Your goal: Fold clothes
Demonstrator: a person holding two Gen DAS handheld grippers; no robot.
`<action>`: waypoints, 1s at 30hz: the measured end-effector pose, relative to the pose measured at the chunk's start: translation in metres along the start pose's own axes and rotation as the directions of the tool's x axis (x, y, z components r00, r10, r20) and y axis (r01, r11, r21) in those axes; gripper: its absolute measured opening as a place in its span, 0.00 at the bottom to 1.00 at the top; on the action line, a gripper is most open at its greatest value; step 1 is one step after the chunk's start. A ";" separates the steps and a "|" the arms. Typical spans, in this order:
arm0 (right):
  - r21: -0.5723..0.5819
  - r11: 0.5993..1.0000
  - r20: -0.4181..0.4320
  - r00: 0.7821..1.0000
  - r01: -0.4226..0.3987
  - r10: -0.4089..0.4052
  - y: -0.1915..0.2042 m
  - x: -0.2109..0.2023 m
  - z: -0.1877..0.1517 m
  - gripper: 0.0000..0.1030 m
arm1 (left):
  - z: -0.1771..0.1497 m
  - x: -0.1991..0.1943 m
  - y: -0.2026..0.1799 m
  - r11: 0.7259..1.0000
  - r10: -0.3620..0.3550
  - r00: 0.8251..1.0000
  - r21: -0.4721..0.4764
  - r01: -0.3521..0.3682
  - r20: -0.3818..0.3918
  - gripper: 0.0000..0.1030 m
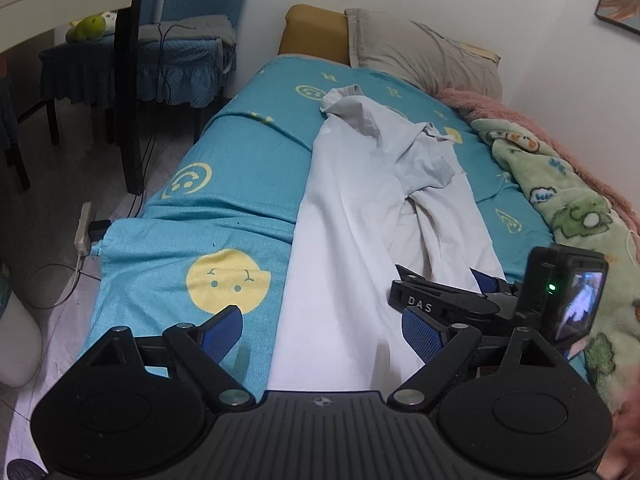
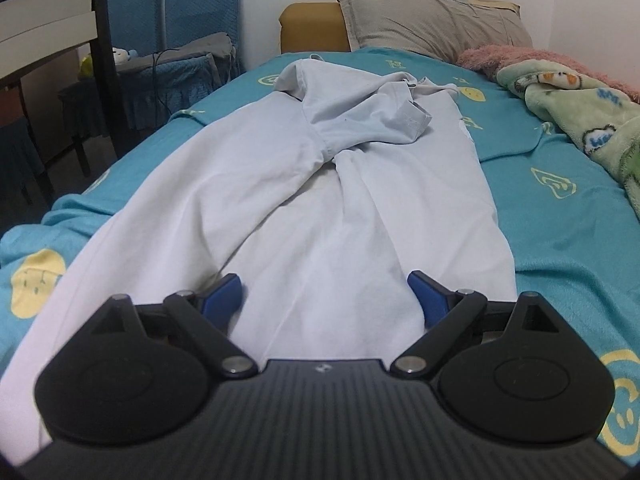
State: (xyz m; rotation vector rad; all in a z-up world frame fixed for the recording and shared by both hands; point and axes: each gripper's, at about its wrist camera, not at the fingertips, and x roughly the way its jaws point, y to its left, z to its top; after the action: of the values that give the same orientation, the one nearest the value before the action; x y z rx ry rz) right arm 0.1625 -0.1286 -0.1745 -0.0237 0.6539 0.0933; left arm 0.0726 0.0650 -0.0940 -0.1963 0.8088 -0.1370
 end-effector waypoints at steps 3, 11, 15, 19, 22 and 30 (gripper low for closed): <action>0.002 1.000 0.000 1.000 -0.002 0.002 -0.001 0.000 0.000 0.88 | -0.003 -0.011 -0.006 1.000 -0.001 1.000 0.026 0.000 0.029 0.88; 0.002 1.000 0.000 1.000 0.000 0.000 0.000 0.000 0.000 0.88 | -0.005 -0.015 -0.018 0.997 0.018 1.000 0.079 -0.020 0.024 0.89; 0.002 1.000 0.000 1.000 -0.001 0.001 -0.001 0.000 0.001 0.88 | -0.007 -0.016 -0.017 0.996 0.026 0.999 0.079 -0.028 0.019 0.90; 0.002 1.000 0.000 1.000 -0.001 0.001 -0.001 0.000 0.001 0.88 | -0.007 -0.015 -0.016 0.997 0.032 0.999 0.072 -0.033 0.014 0.90; 0.003 1.000 0.001 1.000 -0.001 0.001 -0.001 0.000 0.001 0.88 | -0.007 -0.014 -0.016 0.996 0.037 0.999 0.075 -0.038 0.011 0.90; 0.003 1.000 0.002 1.000 -0.001 0.001 -0.001 -0.001 0.001 0.88 | -0.008 -0.012 -0.022 0.994 0.040 0.999 0.103 -0.040 0.003 0.90</action>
State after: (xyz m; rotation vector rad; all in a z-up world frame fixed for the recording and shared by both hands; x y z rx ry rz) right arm 0.1626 -0.1291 -0.1735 -0.0207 0.6524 0.0930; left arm 0.0569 0.0448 -0.0860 -0.0832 0.8025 -0.1408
